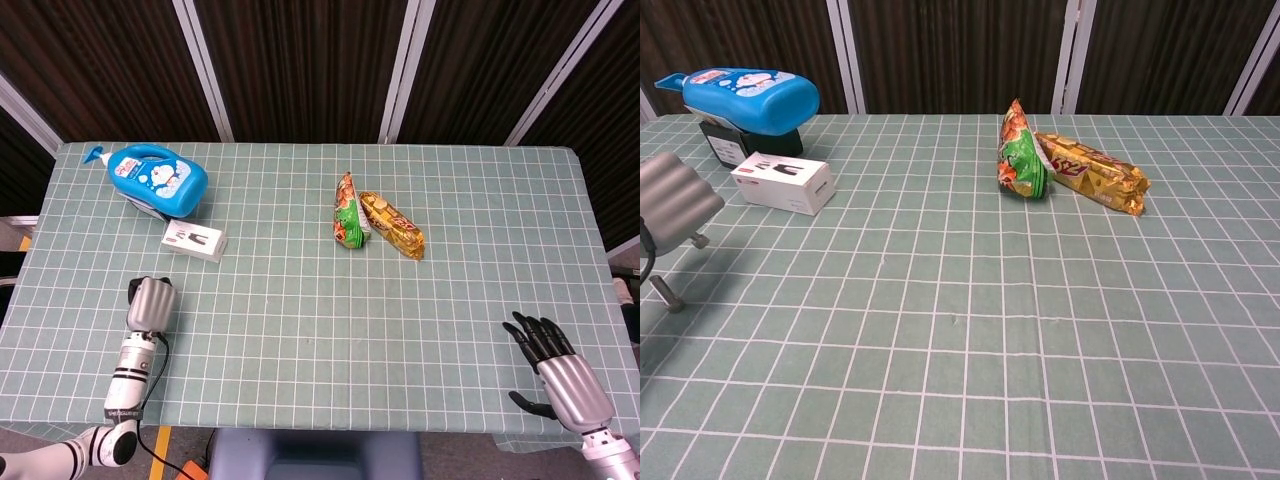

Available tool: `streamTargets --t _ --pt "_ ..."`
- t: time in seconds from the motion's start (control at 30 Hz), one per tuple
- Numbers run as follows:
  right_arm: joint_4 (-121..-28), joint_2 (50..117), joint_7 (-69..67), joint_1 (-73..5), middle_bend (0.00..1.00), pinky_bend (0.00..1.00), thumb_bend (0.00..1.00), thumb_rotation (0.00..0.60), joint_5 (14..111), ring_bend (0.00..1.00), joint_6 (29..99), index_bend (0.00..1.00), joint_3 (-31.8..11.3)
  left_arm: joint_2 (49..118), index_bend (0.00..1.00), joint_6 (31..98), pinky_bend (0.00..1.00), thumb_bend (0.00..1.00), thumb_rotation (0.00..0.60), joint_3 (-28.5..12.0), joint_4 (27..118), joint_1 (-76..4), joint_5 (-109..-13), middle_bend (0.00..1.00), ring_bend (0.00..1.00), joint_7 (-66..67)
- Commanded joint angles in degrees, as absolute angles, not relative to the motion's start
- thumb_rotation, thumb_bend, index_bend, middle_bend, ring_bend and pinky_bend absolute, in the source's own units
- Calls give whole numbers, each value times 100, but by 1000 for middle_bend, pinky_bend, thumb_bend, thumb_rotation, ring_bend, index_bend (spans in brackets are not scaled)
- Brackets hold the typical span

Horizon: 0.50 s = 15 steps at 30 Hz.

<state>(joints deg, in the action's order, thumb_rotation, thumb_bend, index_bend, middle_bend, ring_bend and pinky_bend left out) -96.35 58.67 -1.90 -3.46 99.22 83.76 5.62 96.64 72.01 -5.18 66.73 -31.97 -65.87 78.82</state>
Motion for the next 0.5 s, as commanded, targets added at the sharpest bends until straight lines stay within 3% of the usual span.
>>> streamTargets --t 0.03,0.5 --pt "-9635 5864 -193 -350 0 0 274 600 9915 0 8366 0 561 9712 524 7190 1000 417 600 -505 6596 -3229 -6593 1000 1000 7900" --pt "-9668 5835 -181 -361 0 0 274 600 9893 0 8315 0 576 9889 522 7001 1000 415 600 -433 6084 -3338 -6636 1000 1000 7795"
